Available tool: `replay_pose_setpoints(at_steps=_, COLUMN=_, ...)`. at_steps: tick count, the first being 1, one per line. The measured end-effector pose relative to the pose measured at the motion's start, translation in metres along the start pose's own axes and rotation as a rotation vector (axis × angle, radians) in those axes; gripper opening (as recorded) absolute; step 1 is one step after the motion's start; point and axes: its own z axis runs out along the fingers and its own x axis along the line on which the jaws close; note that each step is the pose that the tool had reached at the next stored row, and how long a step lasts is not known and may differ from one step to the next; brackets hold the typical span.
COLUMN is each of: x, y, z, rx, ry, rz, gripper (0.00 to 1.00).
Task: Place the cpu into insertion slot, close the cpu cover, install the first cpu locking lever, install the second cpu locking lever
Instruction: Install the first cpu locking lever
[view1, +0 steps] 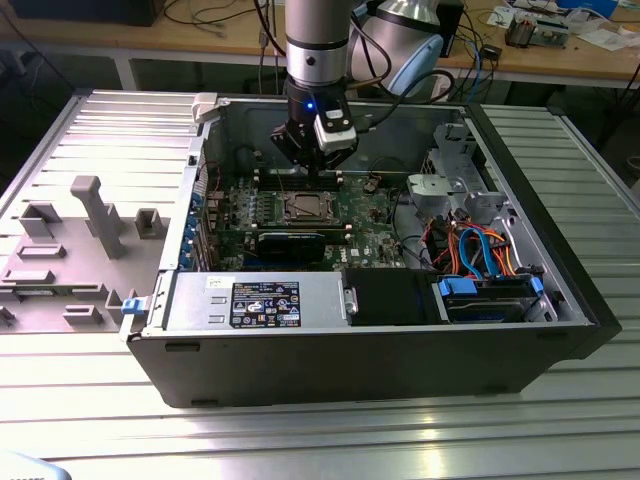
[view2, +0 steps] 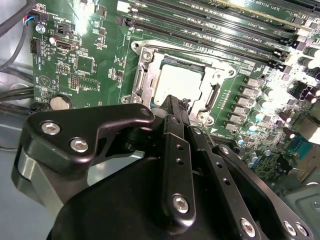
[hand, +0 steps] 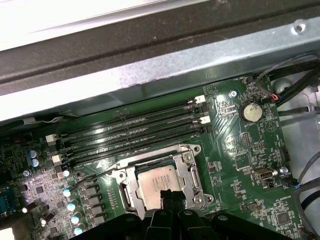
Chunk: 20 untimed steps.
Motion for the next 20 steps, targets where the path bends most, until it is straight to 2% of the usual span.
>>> replay_pose_setpoints(at_steps=20, x=0.0000, y=0.0000, z=0.0000, rx=-0.0027, ry=-0.0014, rz=-0.052, gripper=0.11)
